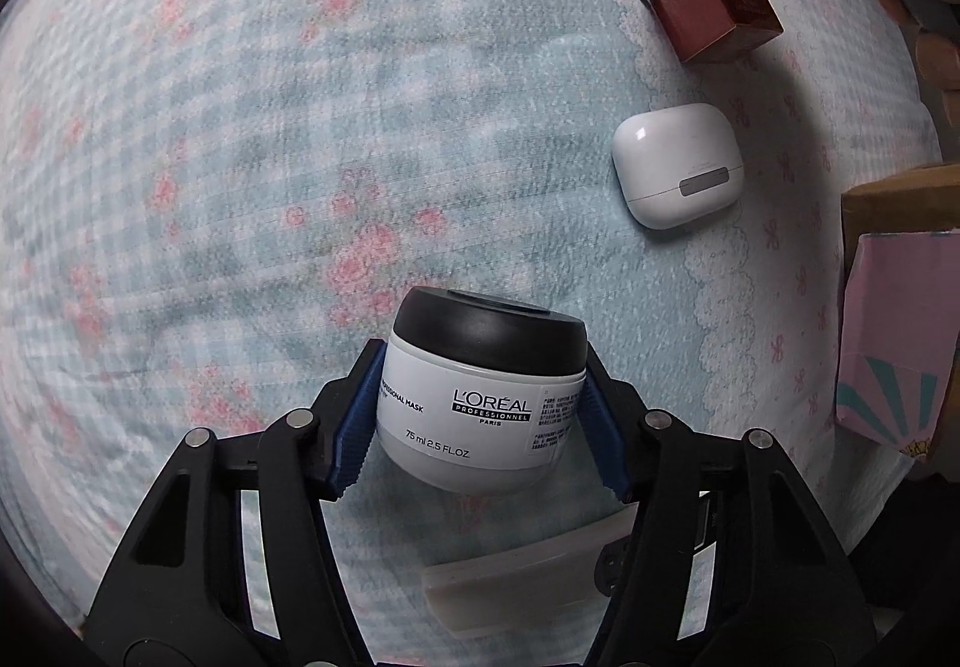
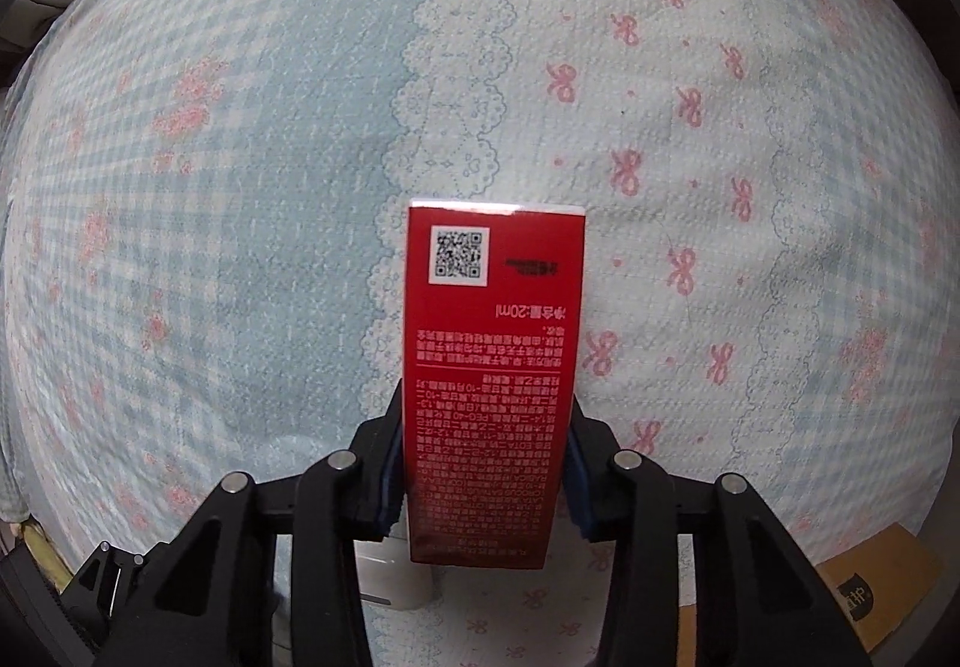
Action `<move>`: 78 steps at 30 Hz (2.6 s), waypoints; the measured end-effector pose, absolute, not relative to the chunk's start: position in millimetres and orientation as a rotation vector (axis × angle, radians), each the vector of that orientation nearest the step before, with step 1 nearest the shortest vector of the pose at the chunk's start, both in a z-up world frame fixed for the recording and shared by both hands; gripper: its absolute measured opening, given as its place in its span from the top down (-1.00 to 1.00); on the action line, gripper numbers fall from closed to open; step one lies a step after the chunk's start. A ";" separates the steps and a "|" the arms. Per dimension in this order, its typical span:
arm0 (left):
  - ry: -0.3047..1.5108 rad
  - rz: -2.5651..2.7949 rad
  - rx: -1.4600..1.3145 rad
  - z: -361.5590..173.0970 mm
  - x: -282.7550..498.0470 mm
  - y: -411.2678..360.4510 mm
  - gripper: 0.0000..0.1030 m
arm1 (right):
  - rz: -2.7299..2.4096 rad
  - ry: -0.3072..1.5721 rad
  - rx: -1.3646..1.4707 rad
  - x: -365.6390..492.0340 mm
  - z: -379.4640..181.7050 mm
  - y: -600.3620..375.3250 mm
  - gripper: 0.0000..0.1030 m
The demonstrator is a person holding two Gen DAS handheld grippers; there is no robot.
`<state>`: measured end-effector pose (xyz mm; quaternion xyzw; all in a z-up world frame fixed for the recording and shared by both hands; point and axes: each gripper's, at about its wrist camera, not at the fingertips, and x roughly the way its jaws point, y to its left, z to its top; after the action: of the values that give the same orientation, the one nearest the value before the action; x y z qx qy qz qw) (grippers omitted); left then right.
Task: Organize rigid objects
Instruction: 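Lift and carry the L'Oréal jar and red box over the cardboard box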
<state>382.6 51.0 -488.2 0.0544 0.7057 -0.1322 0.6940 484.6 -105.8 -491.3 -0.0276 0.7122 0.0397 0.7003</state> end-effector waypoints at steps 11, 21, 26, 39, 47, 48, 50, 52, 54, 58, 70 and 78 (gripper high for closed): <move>1.516 -0.301 0.082 -454.9 389.2 73.8 -0.10 | 0.100 1.525 0.046 479.0 -462.3 -119.8 0.27; 1.419 -0.282 0.015 -392.8 384.6 99.6 -0.10 | 0.186 1.412 0.154 455.3 -392.4 -121.9 0.27; 1.347 -0.267 -0.011 -343.6 371.1 113.6 -0.10 | 0.229 1.337 0.206 423.7 -344.2 -121.0 0.27; 1.173 -0.253 -0.064 -218.5 294.0 82.7 -0.11 | 0.263 1.135 0.312 293.8 -212.1 -151.1 0.27; 1.097 -0.258 -0.070 -169.3 249.3 29.6 -0.10 | 0.245 1.091 0.314 223.3 -180.6 -219.9 0.27; 1.091 -0.263 -0.072 -166.1 244.7 20.6 -0.11 | 0.237 1.086 0.317 215.5 -179.4 -231.1 0.27; 1.082 -0.274 -0.072 -163.6 236.4 1.1 -0.11 | 0.217 1.077 0.330 201.9 -177.4 -255.1 0.27; 1.080 -0.293 -0.082 -163.6 229.4 -19.2 -0.11 | 0.192 1.071 0.338 189.0 -175.6 -280.3 0.27; 1.078 -0.313 -0.088 -165.5 223.7 -41.3 -0.11 | 0.168 1.073 0.339 178.0 -174.6 -305.7 0.27; 1.087 -0.350 -0.093 -175.7 216.8 -85.6 -0.10 | 0.115 1.070 0.344 162.0 -178.1 -350.4 0.27; 1.164 -0.478 -0.031 -221.9 243.6 -202.7 -0.10 | -0.031 1.106 0.438 155.8 -219.5 -455.6 0.27; 1.230 -0.538 0.045 -266.9 283.5 -261.8 -0.11 | -0.089 1.165 0.656 170.2 -282.0 -497.9 0.27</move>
<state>283.5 -261.8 -266.9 0.0206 0.5697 -0.2490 0.7829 170.2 -497.9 -282.0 0.3040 0.5399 -0.0413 0.7838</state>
